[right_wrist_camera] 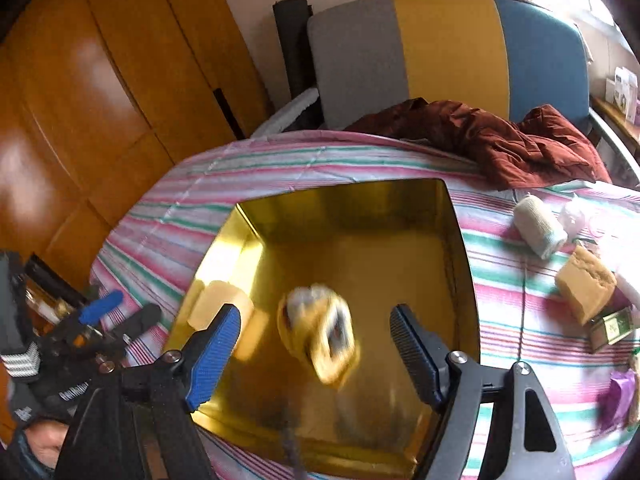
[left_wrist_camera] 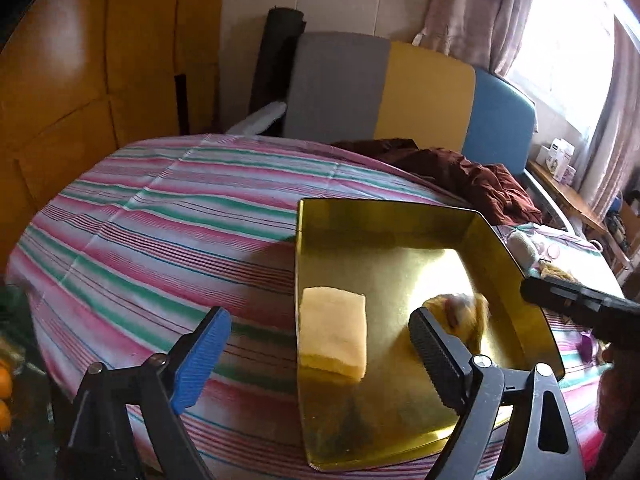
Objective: Organize objects
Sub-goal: 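Carry the sponge with the left tool into the gold tray while the right tool drops the glove there, then withdraw both tools from the tray toward the items on the table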
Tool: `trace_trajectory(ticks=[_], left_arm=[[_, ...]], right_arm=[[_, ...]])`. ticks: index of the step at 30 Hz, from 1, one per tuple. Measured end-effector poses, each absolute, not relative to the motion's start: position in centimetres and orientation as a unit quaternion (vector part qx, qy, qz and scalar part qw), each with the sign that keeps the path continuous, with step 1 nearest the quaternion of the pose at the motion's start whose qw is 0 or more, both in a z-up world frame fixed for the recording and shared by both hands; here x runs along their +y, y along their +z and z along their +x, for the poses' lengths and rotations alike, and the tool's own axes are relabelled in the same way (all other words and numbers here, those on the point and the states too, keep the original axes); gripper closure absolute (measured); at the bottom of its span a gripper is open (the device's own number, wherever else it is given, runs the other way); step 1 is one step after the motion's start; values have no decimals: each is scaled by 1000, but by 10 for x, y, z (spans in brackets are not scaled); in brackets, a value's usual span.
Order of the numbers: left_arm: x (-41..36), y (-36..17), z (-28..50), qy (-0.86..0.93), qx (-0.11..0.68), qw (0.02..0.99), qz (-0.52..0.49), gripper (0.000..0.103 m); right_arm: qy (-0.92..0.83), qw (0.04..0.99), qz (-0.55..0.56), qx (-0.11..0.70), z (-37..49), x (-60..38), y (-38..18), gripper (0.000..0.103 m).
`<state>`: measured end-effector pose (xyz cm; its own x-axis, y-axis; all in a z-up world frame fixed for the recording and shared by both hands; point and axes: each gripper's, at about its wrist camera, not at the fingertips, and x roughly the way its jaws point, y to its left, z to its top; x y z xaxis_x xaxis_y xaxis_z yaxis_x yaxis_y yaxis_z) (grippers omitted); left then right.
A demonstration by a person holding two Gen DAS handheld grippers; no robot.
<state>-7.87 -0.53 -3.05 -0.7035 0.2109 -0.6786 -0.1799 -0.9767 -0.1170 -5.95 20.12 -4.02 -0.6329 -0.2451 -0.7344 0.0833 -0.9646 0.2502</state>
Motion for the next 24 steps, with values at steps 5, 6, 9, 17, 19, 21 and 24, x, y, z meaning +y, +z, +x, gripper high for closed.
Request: trace_trajectory(ticks=[5, 6, 9, 17, 19, 21, 24], left_arm=[[-6, -23, -68, 933, -19, 83, -350, 6], [-7, -21, -66, 934, -19, 83, -346, 5], [-7, -16, -61, 938, -22, 85, -336, 1], [5, -8, -48, 942, 6, 93, -324, 1], [10, -7, -44, 941, 12, 98, -323, 1], [13, -7, -42, 941, 16, 102, -323, 1], [19, -7, -39, 940, 23, 107, -325, 1]], right_arm=[[-905, 73, 413, -76, -47, 196, -41, 24], [-907, 69, 409, -73, -44, 195, -41, 24], [-911, 62, 402, -64, -40, 194, -38, 24], [-919, 48, 388, -56, -26, 197, -31, 24], [-920, 46, 386, -56, -24, 198, -31, 24], [-921, 41, 383, -58, -21, 201, -29, 24], [-922, 35, 380, -63, -17, 208, -29, 24]])
